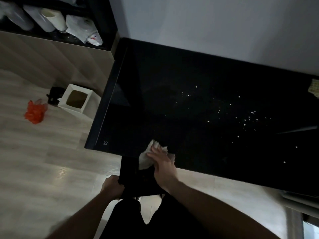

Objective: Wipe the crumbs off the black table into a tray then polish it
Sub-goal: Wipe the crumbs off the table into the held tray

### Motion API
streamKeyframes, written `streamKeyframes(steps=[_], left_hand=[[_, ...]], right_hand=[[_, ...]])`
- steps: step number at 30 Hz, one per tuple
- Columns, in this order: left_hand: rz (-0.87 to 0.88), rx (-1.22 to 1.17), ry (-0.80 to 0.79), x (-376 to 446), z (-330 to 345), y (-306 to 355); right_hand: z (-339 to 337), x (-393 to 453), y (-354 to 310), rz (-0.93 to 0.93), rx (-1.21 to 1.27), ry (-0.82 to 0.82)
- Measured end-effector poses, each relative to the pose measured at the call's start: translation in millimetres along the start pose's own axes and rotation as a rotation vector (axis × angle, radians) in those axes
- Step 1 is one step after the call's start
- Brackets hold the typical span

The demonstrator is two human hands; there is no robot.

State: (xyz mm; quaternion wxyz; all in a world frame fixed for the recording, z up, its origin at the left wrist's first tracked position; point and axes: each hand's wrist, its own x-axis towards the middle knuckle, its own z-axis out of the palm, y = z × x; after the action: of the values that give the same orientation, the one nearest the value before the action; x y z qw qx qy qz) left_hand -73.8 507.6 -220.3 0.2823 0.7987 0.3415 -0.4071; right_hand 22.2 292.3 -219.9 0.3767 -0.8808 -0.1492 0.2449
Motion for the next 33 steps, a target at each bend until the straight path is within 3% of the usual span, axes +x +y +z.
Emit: streamKeyframes(steps=[4,10,14,20,23,27,33], left_hand=[[0.002,0.029,0.011,-4,-7,0],[0.020,0.064,0.005,3,-12,-8],[0.030,0.088,0.010,13,-11,-13],[0.040,0.123,0.046,27,-9,-12],[0.051,0.114,0.057,34,-7,-12],[0.042,0.076,0.049,44,-8,-18],[0.010,-0.004,0.009,45,-14,-19]], right_hand=[[6,-19,-25,0.078,0.106,-0.023],[-61,39,-15,0.180,0.285,0.240],[-126,120,0,0.189,0.206,0.402],[-192,208,29,0.268,-0.012,0.520],[-205,239,52,0.305,-0.135,0.456],[-194,257,66,0.422,-0.402,0.202],[-123,193,48,0.013,-0.412,0.243]])
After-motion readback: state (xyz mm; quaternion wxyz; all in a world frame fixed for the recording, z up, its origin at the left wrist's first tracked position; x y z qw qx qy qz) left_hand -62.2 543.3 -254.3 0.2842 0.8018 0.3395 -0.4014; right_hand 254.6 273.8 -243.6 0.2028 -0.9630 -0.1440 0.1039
